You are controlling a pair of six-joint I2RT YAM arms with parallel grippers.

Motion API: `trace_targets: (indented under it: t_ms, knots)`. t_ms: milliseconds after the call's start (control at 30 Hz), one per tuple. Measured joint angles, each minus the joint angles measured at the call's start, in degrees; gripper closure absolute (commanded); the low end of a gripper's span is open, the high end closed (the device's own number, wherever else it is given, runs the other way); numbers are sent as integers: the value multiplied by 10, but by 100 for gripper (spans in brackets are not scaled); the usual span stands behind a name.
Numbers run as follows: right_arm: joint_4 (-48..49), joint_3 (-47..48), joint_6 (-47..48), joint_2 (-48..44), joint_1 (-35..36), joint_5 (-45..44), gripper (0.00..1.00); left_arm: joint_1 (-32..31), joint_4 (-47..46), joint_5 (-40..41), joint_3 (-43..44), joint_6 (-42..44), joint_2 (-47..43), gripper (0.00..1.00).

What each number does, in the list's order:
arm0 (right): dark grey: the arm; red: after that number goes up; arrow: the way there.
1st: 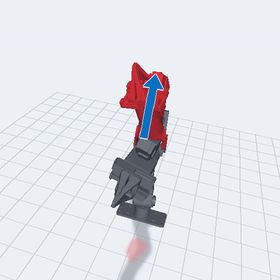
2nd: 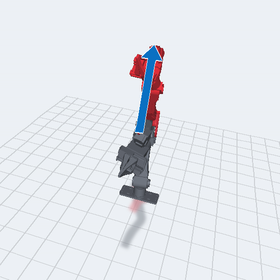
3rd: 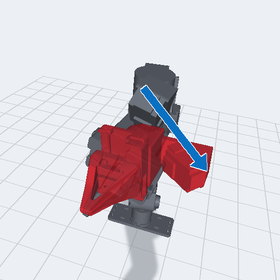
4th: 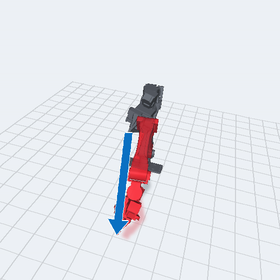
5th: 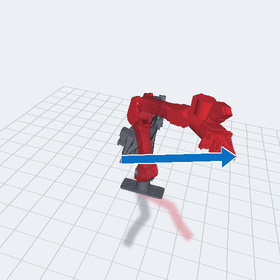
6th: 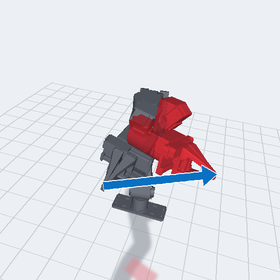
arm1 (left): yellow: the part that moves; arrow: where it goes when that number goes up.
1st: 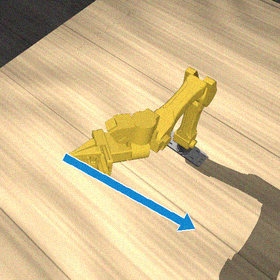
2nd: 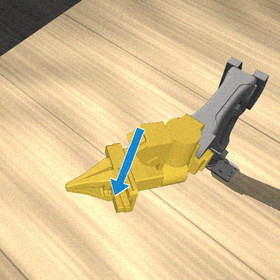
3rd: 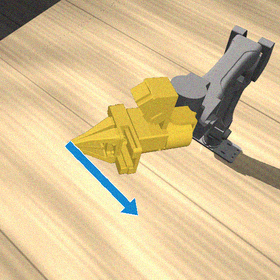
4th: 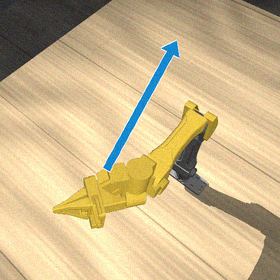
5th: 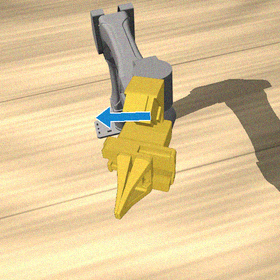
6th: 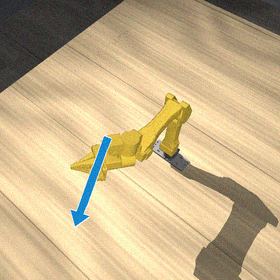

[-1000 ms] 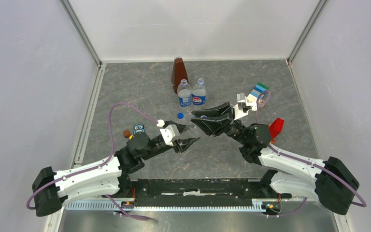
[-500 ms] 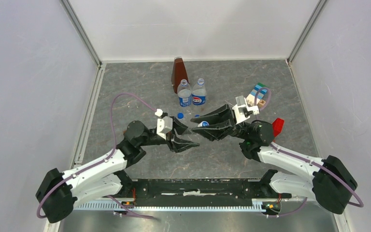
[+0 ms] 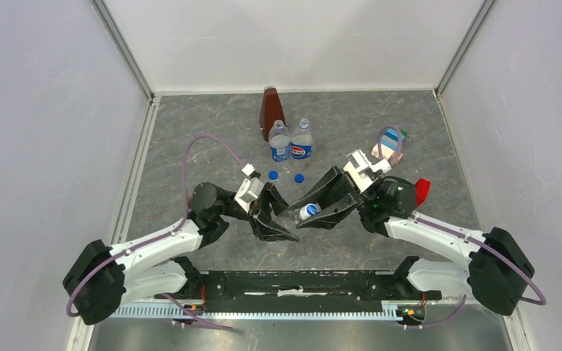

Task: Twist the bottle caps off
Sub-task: Unscrew the bottle cap from the plastic bottle.

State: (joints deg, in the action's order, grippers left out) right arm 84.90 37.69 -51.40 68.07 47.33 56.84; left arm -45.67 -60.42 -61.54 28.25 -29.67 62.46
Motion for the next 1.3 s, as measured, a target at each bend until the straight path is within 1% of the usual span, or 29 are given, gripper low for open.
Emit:
trace_targets:
  t_ms: [67,167,267,333,433,567,633,667,733,900,1000,1100,1133,1200,1267,1300]
  knots:
    - [-17,-20,23,-21,-8,-24,39,-2,71,34,0,52,-29,98]
    - [-114,-58,111,-100,-13,-103,32,-14,186,125,0,140,-95,98]
    - [-171,-82,171,-172,-13,-193,29,-33,241,223,-5,199,-155,98]
    - [-183,-89,192,-191,-13,-236,29,-52,266,276,-5,235,-178,98]
    - [-192,-96,202,-189,-13,-283,29,-91,302,352,-4,282,-184,98]
    - [-209,-105,202,-162,-12,-329,29,-137,336,440,-1,324,-160,98]
    - [-216,-107,202,-153,-9,-346,34,-152,346,476,-1,336,-150,98]
    - [-217,-107,202,-150,-8,-353,36,-159,347,491,-1,340,-146,98]
    - [-216,-107,198,-143,-3,-366,36,-166,346,519,-1,346,-143,98]
    - [-195,-126,186,-130,3,-399,40,-175,341,559,-1,355,-141,98]
    - [-183,-137,179,-127,4,-412,51,-177,341,574,-1,355,-139,98]
    - [-175,-137,175,-124,7,-415,66,-178,337,585,-1,355,-136,98]
    - [-172,-137,172,-123,7,-414,74,-178,337,588,-1,355,-135,98]
    - [-164,-137,169,-117,7,-414,85,-179,334,592,-1,355,-133,98]
    - [-156,-137,169,-113,7,-414,100,-179,334,596,-1,355,-133,98]
    - [-153,-137,168,-111,7,-414,100,-179,333,597,-1,355,-133,98]
